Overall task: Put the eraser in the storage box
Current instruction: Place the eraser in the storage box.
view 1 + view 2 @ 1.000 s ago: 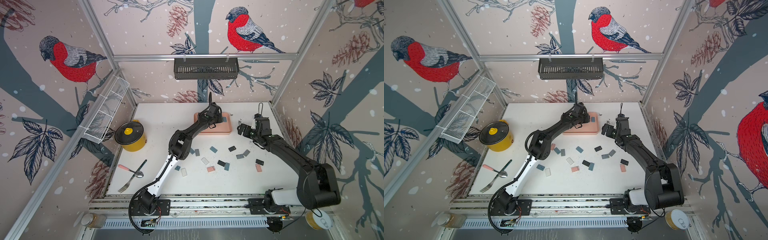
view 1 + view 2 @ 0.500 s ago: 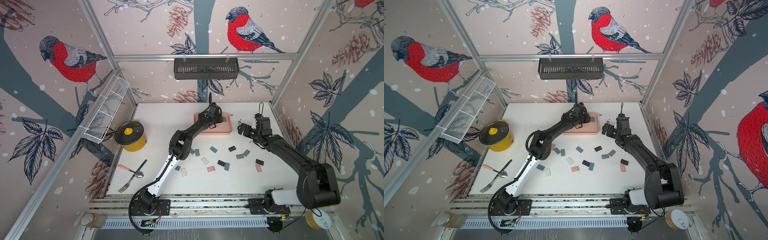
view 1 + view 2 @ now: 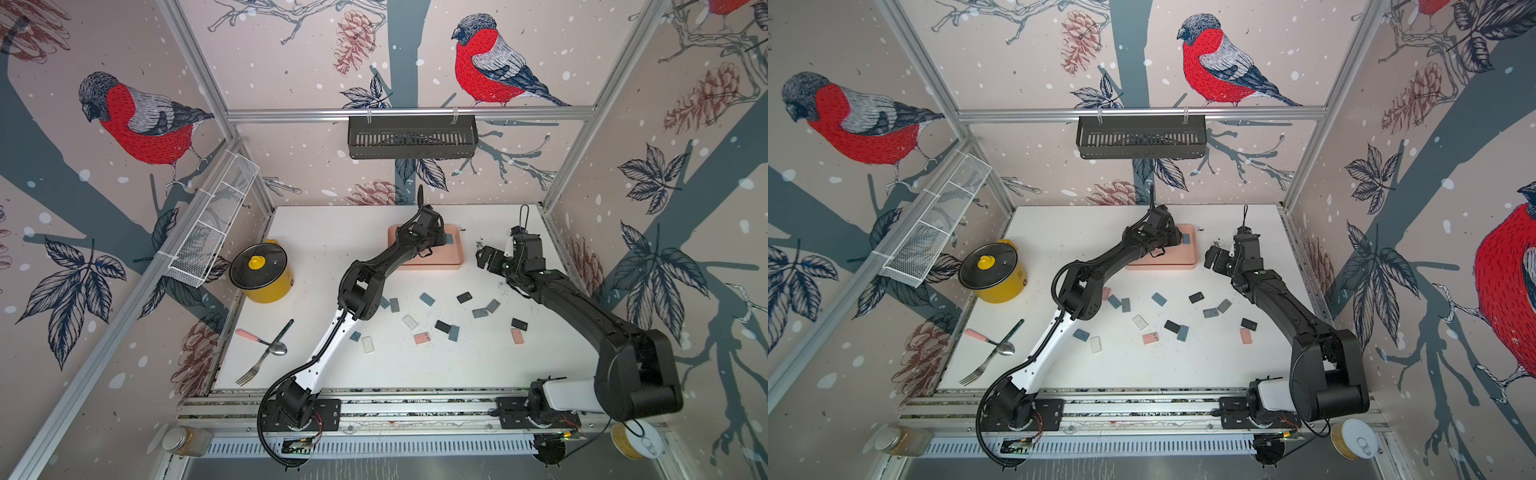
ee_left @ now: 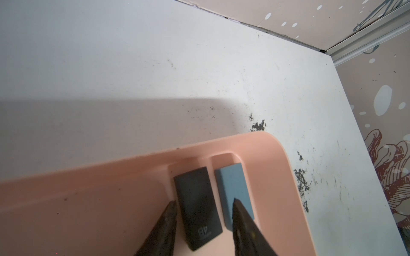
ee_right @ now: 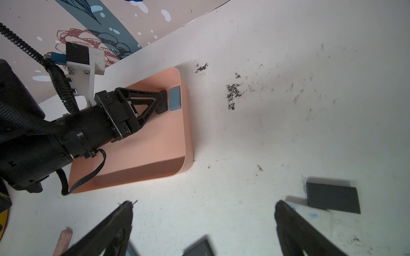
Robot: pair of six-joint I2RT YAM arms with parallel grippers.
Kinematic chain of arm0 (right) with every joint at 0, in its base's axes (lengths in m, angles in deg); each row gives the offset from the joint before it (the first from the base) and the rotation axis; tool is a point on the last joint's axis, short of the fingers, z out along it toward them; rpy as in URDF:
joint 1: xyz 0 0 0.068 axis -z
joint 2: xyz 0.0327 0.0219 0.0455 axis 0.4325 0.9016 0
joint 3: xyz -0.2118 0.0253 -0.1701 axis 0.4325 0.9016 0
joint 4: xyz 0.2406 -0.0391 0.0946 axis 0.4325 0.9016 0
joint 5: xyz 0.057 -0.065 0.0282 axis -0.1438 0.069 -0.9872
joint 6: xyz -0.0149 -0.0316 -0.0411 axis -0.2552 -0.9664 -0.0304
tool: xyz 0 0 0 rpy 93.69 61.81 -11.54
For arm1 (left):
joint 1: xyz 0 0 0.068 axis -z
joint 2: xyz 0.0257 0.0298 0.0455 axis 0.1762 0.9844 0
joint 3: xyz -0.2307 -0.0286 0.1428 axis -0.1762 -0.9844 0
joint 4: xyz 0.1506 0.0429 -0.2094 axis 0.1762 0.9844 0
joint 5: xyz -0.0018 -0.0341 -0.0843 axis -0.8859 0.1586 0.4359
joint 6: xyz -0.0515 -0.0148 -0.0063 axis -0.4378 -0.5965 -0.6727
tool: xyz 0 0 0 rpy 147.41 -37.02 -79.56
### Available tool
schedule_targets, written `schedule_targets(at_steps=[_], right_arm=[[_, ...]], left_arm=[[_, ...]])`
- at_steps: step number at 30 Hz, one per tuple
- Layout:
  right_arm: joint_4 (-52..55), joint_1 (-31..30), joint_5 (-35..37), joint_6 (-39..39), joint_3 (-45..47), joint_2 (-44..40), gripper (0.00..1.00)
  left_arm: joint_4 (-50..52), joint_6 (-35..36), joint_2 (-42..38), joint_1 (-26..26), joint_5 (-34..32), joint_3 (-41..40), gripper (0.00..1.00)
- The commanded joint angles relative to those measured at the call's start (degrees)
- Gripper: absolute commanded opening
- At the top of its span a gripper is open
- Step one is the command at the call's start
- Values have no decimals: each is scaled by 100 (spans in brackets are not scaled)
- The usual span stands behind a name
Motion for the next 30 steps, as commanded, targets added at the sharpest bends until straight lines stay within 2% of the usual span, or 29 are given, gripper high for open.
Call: schedule_targets(at_steps=[1,22,30], right_arm=[[-109,5,-55,-38,24,-65,99],[-203,23,-73,16,84,5,99],[-221,14,-77,10,19,91,99]], left_arm=[[-356,-82,7,4,88,51,44],[-604,-83,48,108,381,50,49],[-380,39,-413,98,288,-131,52]])
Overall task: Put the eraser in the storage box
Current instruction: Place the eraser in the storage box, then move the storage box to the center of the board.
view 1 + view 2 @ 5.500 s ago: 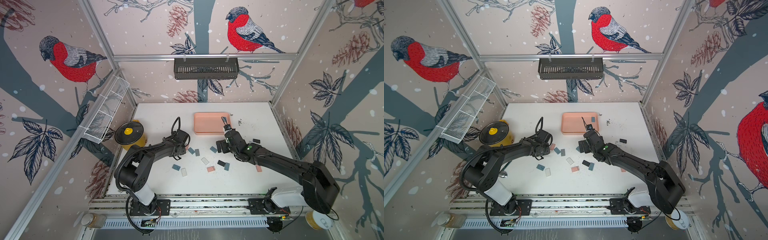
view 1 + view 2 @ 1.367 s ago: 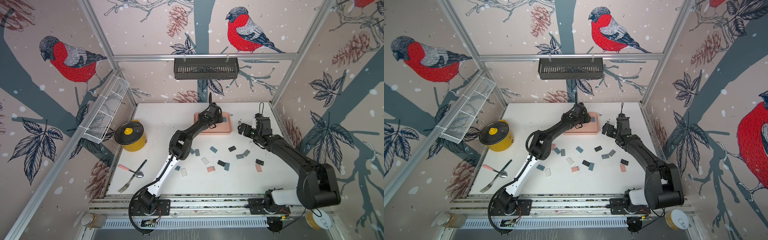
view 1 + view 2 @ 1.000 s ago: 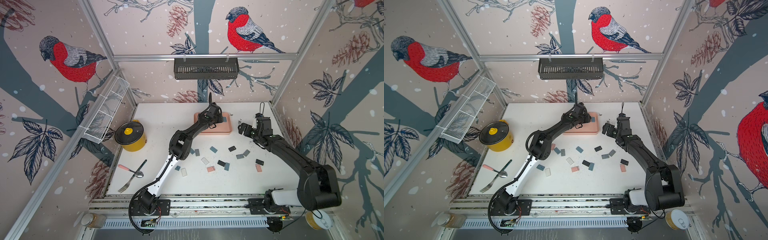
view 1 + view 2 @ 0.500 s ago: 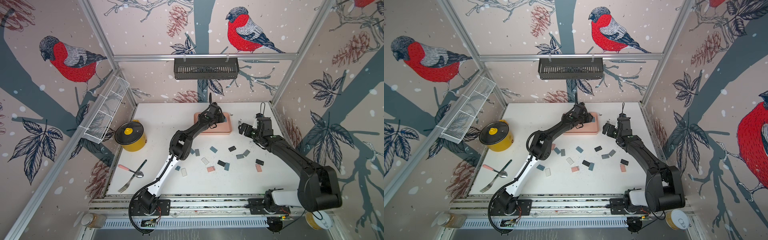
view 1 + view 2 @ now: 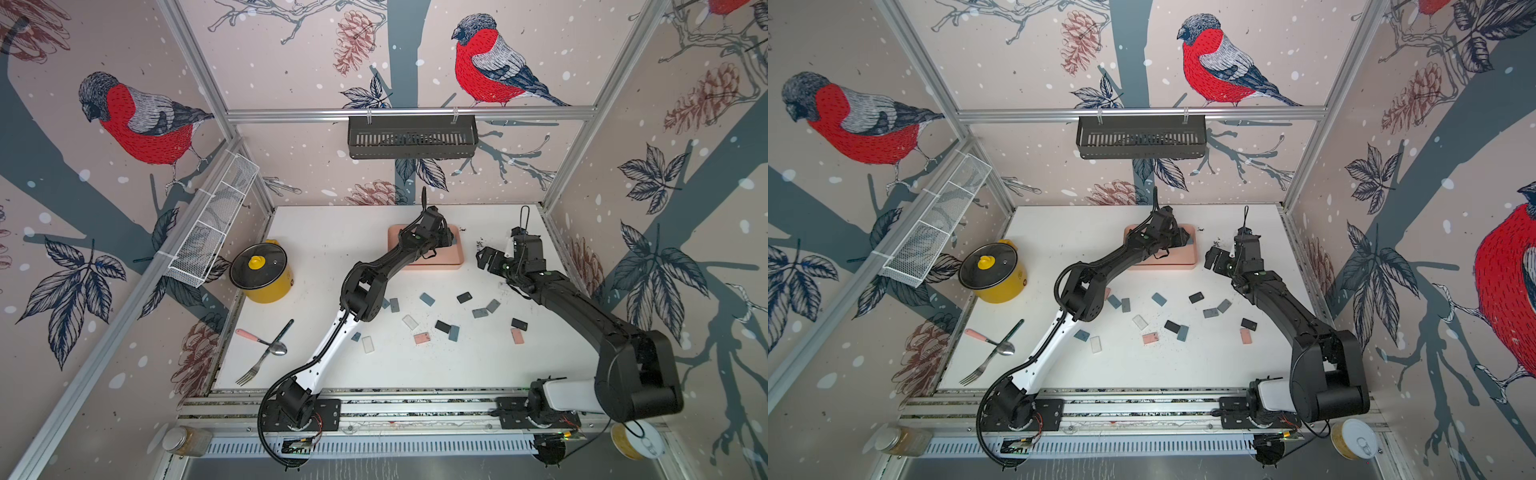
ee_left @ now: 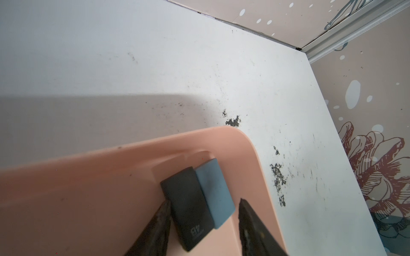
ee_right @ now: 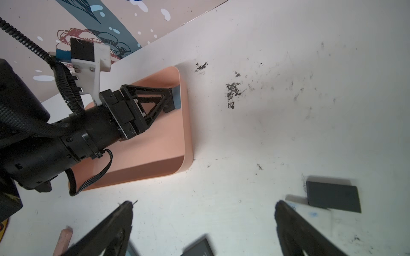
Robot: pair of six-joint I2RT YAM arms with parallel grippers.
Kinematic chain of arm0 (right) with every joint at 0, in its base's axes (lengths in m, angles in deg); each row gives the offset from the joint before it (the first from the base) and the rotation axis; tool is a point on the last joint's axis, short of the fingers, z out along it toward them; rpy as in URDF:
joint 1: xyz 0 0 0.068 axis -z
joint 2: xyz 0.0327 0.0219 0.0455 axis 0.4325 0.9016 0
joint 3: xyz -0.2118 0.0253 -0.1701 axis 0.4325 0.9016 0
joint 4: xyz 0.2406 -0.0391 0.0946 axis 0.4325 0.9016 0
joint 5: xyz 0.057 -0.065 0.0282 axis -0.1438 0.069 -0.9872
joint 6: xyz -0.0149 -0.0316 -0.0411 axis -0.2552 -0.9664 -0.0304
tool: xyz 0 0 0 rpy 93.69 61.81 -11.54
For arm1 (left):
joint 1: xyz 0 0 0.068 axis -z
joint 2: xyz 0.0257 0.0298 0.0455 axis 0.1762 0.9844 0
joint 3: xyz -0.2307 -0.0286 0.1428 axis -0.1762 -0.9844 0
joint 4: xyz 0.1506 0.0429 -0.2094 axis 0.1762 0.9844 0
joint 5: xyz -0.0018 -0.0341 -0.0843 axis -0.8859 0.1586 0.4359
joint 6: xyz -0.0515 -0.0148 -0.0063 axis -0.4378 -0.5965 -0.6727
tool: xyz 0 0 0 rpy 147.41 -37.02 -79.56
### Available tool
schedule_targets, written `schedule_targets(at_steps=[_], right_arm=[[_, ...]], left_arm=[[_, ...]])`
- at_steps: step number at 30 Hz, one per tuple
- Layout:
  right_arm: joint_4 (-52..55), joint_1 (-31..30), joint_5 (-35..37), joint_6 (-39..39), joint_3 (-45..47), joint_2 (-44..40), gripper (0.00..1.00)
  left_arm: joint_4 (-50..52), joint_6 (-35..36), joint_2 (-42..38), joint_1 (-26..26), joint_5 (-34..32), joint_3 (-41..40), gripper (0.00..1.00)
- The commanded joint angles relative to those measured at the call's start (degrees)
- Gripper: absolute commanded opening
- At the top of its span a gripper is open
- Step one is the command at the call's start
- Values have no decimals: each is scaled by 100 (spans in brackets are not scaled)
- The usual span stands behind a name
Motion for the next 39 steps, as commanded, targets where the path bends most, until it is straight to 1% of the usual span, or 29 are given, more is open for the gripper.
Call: schedule_targets(at_steps=[1,3,4,5,10,11,12,16,18,23,26,29,32,36,39], right_arm=[[-164,-16,-45,9,-58,84,99],[-181,-26,-43,-3,-108,158,100],[-182,-27,-38,-8,-127,187,99],[-180,-39,-20,-16,-158,231,98],[-189,-156,112,-82,-404,600,89],[-203,-195,123,-95,-483,715,87],[-237,-239,131,-94,-549,868,85],[-233,-375,175,-141,-953,1537,81],[-229,-410,147,-190,-1173,1864,80],[-78,-430,228,-369,-1792,2611,71],[56,-493,335,-481,-2122,3002,65],[186,-632,437,-567,-2404,3326,60],[305,-797,652,-618,-2586,3563,54],[327,-929,835,-600,-2627,3706,48],[368,-1013,1014,-645,-2607,3738,39]], left_arm=[[5,105,-570,-3,-38,-161,53],[26,123,-792,-18,-87,-333,58],[27,125,-886,-28,-89,-409,74],[42,142,-990,-38,-97,-492,79],[276,223,-1499,-81,-132,-742,84],[323,237,-1629,-96,-127,-809,93],[386,244,-1768,-116,-115,-906,98],[691,61,-2437,-257,-38,-1473,98],[740,73,-2869,-341,36,-1986,98],[271,296,-4421,-461,-84,-4152,98],[118,316,-5225,-476,-275,-5137,98],[-92,316,-5887,-482,-335,-5994,98],[-132,312,-6351,-477,-422,-6615,98],[-172,305,-6895,-478,-687,-7298,98],[-152,327,-7153,-476,-868,-7649,98]])
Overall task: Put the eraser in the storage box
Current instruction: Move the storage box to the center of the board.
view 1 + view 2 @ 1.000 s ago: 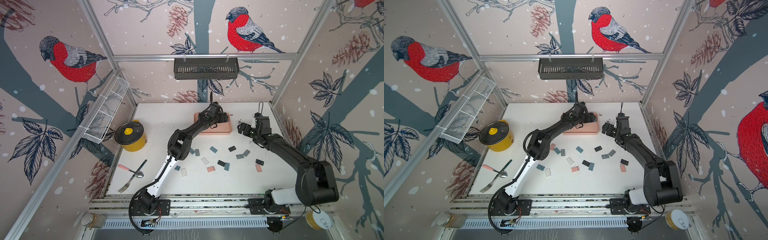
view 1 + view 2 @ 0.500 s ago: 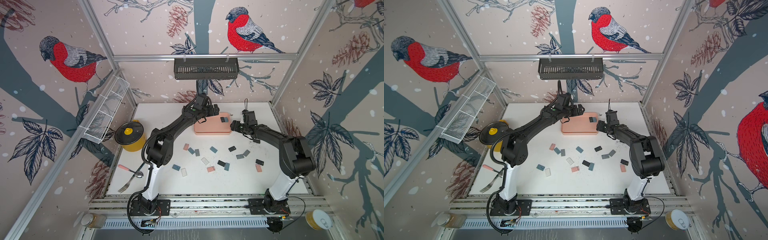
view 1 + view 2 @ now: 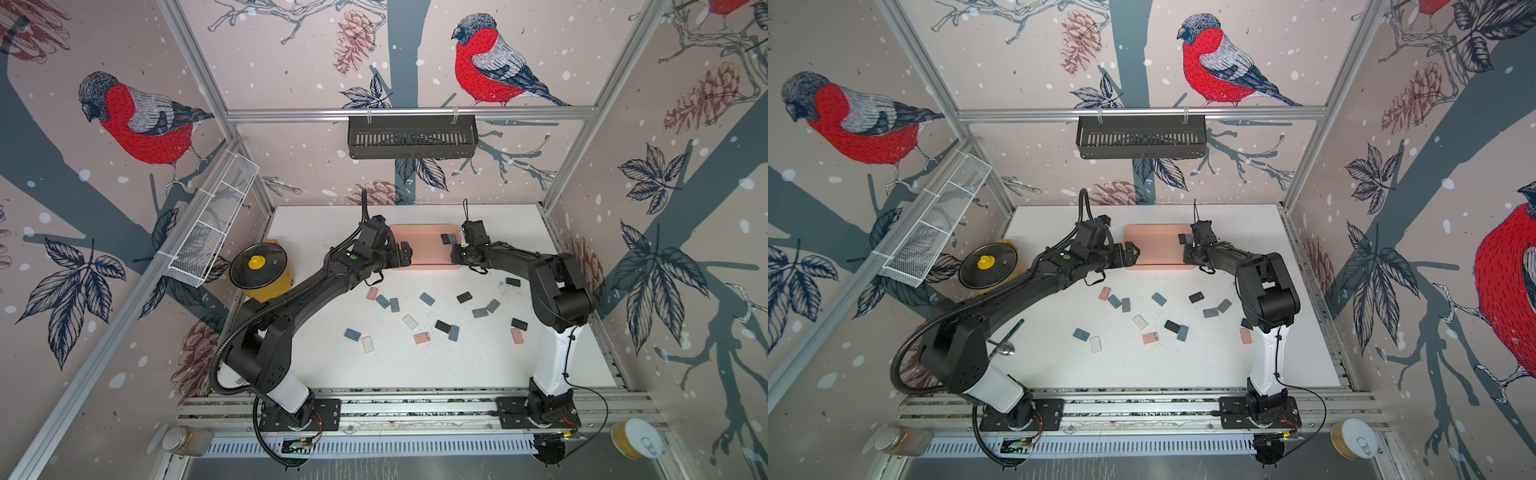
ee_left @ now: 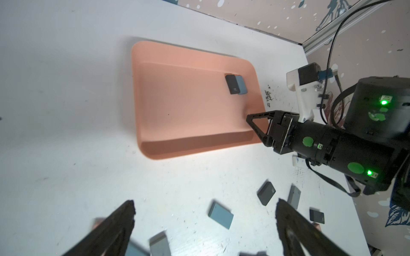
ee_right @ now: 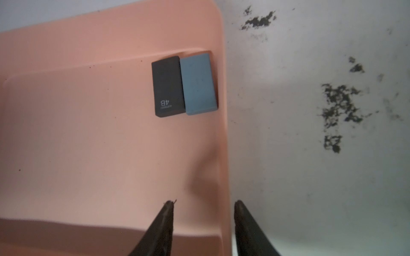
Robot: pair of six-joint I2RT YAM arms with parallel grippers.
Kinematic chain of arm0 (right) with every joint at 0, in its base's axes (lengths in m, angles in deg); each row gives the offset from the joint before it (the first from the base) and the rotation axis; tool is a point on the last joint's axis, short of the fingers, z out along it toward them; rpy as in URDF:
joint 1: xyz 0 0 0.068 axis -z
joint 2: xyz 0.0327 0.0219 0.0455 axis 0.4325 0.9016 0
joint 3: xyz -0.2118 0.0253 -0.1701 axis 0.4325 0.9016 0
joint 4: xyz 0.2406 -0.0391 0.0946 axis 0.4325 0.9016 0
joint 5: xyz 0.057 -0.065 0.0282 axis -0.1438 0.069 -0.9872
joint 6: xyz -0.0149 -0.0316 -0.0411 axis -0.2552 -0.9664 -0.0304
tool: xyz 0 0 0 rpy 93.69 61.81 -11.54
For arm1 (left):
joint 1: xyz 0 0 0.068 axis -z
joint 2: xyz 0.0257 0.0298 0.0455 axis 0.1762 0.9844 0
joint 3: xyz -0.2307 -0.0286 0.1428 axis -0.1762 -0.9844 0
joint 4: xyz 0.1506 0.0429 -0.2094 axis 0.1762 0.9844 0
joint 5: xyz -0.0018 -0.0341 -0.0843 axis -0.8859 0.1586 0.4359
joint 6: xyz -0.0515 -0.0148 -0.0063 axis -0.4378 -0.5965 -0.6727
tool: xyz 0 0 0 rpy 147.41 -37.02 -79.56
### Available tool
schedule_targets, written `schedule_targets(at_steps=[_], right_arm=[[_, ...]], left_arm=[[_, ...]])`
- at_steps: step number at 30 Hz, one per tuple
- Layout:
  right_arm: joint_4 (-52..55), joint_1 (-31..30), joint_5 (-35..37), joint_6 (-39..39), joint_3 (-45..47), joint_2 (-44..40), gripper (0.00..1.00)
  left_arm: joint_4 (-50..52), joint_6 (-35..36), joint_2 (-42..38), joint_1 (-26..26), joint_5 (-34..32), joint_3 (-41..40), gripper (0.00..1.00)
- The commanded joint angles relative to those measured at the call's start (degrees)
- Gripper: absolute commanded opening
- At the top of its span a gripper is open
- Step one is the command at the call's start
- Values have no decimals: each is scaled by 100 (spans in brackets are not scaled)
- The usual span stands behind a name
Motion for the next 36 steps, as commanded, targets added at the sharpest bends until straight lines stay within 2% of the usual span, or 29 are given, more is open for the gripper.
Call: schedule_targets(at_steps=[1,10,18,21,24,25,27,31,36], right_arm=[[120,-72,380,-91,-14,16,36],[105,-165,717,-279,401,-326,11],[48,-185,852,-186,1019,-797,10],[19,-187,855,-55,1161,-917,12],[50,-187,825,-62,1156,-981,22],[48,-187,775,-100,1143,-1020,22],[113,-189,781,-141,1068,-1124,27],[270,-302,882,-290,891,-1464,45],[340,-654,859,-561,927,-1986,54]], left_arm=[[-196,58,-220,-9,-349,-280,98],[-21,38,-518,-11,-557,-528,98],[58,-165,-580,-6,-816,-618,98],[304,-440,-572,-19,-1036,-530,98],[673,-574,-545,-65,-1133,-383,98],[774,-650,-558,-103,-1130,-356,97],[768,-682,-622,-178,-938,-422,98],[519,-829,-937,-367,-506,-752,98],[282,-950,-1307,-498,18,-917,98]])
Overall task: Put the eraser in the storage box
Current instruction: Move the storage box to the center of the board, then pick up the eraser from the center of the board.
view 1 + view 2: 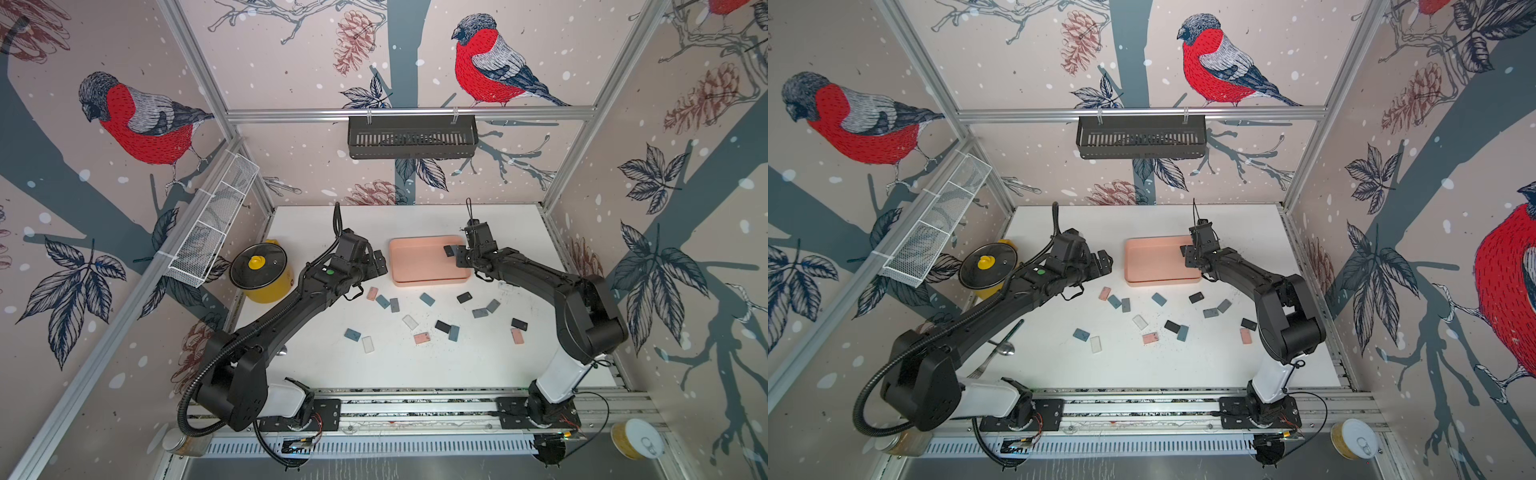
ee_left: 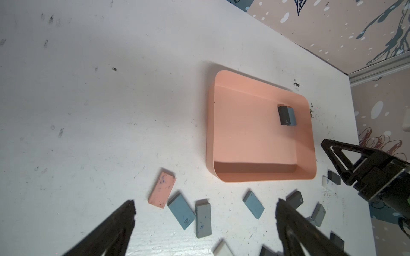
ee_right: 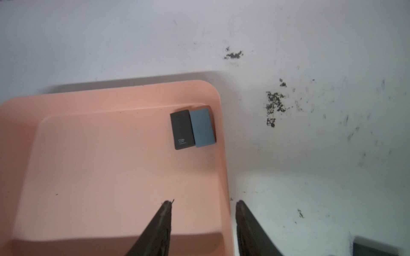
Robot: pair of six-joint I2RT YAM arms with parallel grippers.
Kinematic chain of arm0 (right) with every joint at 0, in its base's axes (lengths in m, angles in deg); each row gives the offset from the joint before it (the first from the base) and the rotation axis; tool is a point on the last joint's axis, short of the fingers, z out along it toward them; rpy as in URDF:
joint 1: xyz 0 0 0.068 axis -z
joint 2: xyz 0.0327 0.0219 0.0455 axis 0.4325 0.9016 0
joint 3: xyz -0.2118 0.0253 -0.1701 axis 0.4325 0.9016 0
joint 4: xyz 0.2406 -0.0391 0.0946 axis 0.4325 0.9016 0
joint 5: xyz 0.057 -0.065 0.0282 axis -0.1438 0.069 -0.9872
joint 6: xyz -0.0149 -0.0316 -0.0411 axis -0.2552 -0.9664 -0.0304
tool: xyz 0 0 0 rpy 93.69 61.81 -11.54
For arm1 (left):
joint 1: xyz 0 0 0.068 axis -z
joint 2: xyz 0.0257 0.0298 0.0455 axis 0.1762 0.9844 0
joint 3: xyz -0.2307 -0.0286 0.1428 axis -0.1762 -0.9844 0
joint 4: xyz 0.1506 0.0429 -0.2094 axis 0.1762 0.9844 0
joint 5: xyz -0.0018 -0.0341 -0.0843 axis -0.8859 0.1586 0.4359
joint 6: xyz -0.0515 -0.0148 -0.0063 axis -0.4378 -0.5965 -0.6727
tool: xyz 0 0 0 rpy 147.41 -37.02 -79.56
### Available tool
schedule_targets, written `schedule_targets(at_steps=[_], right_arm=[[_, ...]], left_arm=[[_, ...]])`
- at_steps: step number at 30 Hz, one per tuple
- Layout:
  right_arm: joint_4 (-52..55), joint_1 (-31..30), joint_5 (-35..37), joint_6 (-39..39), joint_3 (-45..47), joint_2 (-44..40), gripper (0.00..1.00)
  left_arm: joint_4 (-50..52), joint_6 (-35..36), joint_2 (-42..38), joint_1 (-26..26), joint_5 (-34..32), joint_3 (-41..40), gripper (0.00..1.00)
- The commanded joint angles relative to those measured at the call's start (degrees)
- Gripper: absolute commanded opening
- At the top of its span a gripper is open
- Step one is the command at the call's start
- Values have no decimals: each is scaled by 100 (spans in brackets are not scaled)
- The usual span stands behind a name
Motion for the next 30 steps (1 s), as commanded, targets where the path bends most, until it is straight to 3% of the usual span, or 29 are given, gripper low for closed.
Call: schedule_targets(at_steps=[1,6,10,19,30], right_arm=[[93,-295,16,-297,109,-314,56],[-42,-1018,23,-441,639,-720,67],[-190,-1465,-57,-333,1044,-775,68],[-545,-1998,-236,-202,1331,-128,71],[-610,-2063,-169,-280,1097,514,73]], left_arm=[[-286,-180,-193,-17,509,-146,98],[-1142,-361,-662,-21,1451,-798,98],[-2066,-788,-1138,-15,1880,-1650,98],[-3022,-1223,-1518,-16,2280,-2555,98],[-3168,-1321,-1573,-16,2258,-2779,98]])
